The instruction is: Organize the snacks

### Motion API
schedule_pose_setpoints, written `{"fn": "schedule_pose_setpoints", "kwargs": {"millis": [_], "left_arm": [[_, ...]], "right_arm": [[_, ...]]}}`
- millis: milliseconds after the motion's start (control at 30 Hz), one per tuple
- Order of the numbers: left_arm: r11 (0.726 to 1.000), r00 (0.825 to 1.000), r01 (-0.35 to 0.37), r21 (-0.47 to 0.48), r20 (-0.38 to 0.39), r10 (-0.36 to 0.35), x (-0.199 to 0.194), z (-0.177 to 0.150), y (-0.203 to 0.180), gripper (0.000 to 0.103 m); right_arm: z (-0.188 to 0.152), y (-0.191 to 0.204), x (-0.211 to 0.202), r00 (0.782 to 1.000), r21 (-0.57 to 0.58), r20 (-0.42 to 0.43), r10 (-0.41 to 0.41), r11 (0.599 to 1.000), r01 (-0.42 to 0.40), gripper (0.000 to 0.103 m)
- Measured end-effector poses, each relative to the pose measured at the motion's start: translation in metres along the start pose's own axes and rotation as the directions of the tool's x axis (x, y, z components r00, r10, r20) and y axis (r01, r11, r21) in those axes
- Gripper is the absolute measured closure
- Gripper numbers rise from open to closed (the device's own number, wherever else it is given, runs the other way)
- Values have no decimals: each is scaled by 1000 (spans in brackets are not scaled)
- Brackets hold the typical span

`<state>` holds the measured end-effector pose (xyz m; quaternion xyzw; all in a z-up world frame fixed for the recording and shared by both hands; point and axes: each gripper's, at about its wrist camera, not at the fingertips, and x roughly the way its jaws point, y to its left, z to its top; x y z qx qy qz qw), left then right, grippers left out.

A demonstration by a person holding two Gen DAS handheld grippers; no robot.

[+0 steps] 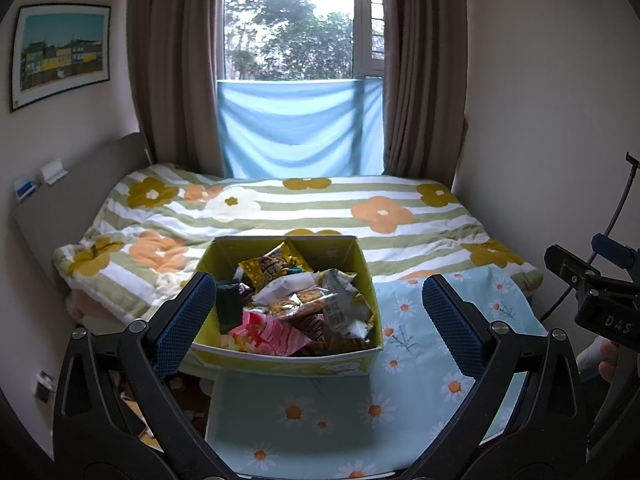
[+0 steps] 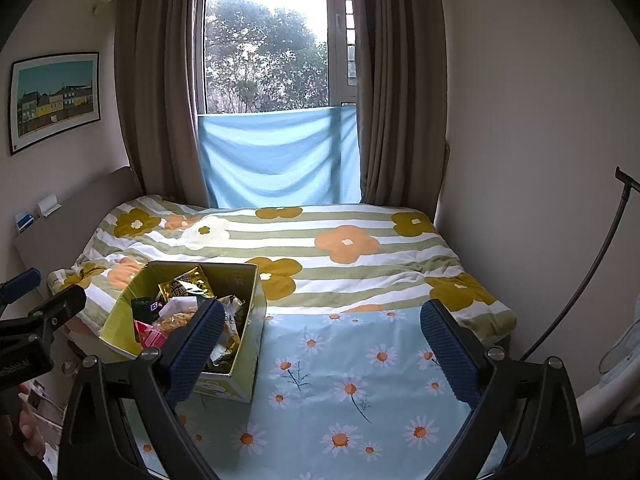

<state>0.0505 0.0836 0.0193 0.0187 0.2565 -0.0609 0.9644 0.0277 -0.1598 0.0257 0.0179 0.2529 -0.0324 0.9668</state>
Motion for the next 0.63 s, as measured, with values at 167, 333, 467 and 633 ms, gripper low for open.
{"fn": "schedule_pose_setpoints", "kwargs": {"millis": [167,333,467,633], "left_arm": [[1000,1000,-18,3,12,18,0,0,-1,0],[999,999,-35,-26,10,35,-1,-1,4,0],[998,998,-65,-6,24,65,-1,-1,3,0],[999,999,-43,-14,23,43,1,-2,3,0]], "right_arm": [[0,-1,0,1000,0,0,1,1000,-1,6],[0,-1,0,1000,1,1,1,1000,-1,6],[0,0,0,1000,6,-1,-5,1000,5,6],[-2,5,0,1000,4,-17,-18,1000,18,6]]}}
